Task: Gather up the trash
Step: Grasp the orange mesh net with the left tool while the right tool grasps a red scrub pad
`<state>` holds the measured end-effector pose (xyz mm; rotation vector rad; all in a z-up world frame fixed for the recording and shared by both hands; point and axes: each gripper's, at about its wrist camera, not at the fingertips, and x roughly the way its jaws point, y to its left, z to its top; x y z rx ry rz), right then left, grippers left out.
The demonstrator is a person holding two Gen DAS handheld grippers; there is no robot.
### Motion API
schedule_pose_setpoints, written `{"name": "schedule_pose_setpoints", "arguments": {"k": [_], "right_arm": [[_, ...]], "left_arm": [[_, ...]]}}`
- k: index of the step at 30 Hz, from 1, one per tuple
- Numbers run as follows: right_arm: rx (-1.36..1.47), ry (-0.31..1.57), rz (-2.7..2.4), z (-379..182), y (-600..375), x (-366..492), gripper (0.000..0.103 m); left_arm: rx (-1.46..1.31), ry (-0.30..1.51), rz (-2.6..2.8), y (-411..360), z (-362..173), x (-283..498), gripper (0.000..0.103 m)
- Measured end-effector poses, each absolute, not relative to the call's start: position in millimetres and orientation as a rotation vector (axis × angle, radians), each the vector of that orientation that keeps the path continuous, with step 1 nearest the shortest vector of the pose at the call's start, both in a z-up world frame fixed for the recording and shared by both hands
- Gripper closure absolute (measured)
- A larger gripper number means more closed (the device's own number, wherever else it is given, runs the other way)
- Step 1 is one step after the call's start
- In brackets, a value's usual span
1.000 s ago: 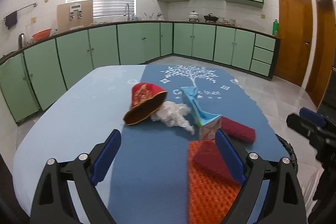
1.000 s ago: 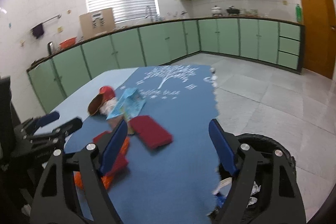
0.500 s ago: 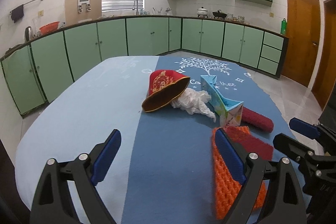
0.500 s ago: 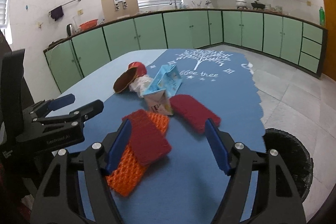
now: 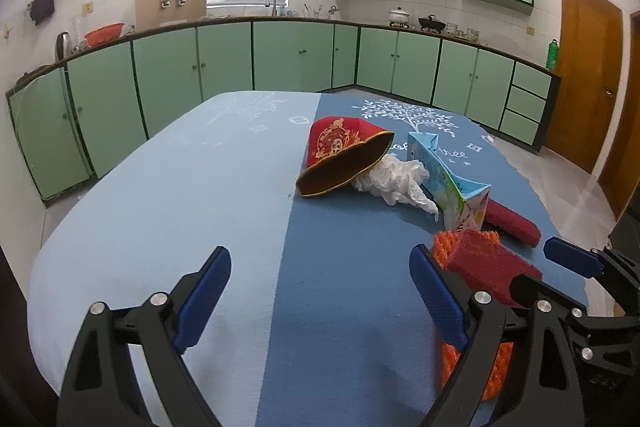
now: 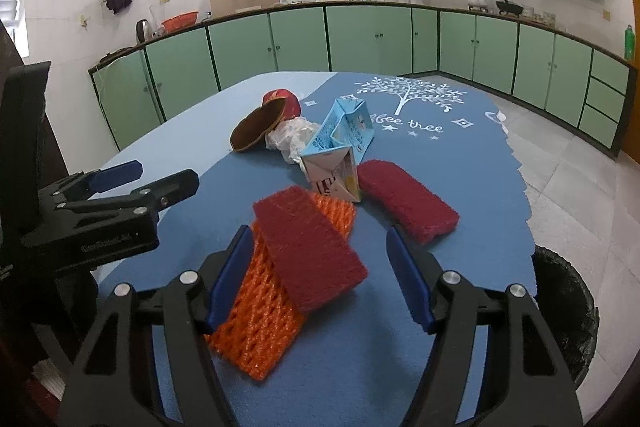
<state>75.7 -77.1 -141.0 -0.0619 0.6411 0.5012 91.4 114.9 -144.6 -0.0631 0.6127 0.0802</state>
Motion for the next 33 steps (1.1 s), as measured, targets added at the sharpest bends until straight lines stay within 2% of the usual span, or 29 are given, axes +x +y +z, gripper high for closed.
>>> {"name": "schedule_pose_setpoints", "arguments": {"k": [8,13,19,33], "right_arm": [[-0.081,0.670,0.499,-149,-72,80,0.039],[-0.093,0.698,0.505,-156,-70,84,0.047],[-0.106,0.705,0.521,-159,-70,83,0.051],[0.000,0.650,0.459,-134,-107,83,0.052]], "left_arm": [[-0.072,0.625,0.084,118,-148,94,0.014],[-0.067,0.626,0.083,118,-149,96,0.014],[-0.058,0.629,0.080,115,-150,97,0.014],[-0.042,0.638,0.023,96,-151,99,0.014]]}}
